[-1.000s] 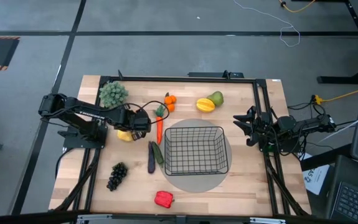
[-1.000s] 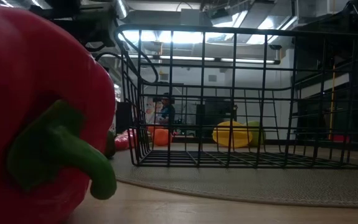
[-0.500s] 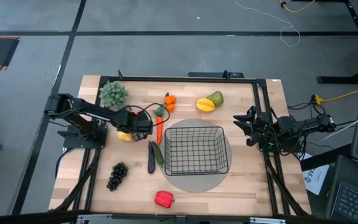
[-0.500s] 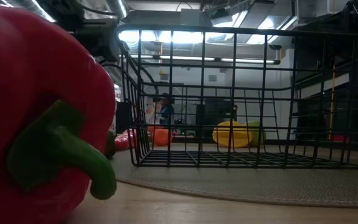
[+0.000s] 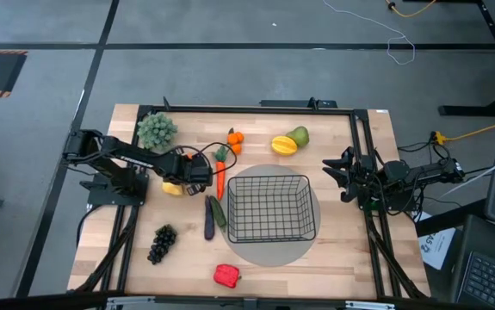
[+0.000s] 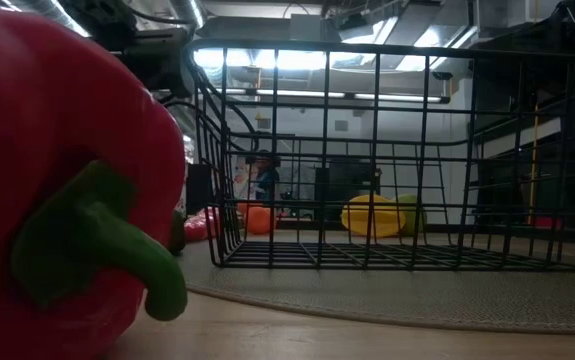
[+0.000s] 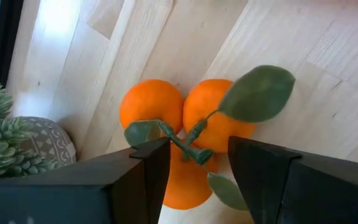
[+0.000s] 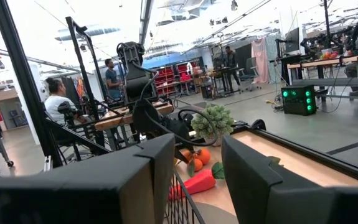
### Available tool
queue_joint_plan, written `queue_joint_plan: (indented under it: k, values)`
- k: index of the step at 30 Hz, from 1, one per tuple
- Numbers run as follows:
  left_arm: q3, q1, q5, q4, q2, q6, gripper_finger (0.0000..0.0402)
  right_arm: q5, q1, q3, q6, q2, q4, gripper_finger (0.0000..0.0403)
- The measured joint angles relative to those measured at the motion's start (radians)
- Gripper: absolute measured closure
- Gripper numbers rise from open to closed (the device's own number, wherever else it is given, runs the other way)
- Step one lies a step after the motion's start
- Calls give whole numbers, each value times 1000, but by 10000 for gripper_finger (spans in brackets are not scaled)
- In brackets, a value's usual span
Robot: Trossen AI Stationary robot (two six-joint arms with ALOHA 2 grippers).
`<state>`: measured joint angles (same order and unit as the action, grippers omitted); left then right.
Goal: Build produce basket
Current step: Put the left orange tangerine into the black wire basket
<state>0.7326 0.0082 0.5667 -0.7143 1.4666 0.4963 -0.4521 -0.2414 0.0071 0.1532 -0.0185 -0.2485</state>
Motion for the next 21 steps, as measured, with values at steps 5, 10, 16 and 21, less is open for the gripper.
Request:
queue_joint_plan:
  k: [5, 10, 16, 21]
  values:
    - [0, 0, 0, 0, 0, -1, 286, 0, 0, 0, 0, 0, 0, 272]
    - [0, 0, 1, 0, 0, 3, 376, 0, 0, 0, 0, 0, 0, 272]
    - [0, -2, 5, -1, 0, 71, 399, 0, 0, 0, -1, 0, 0, 272]
    - [17, -11, 22, -15, -5, 90, 400, 0, 0, 0, 1, 0, 0, 272]
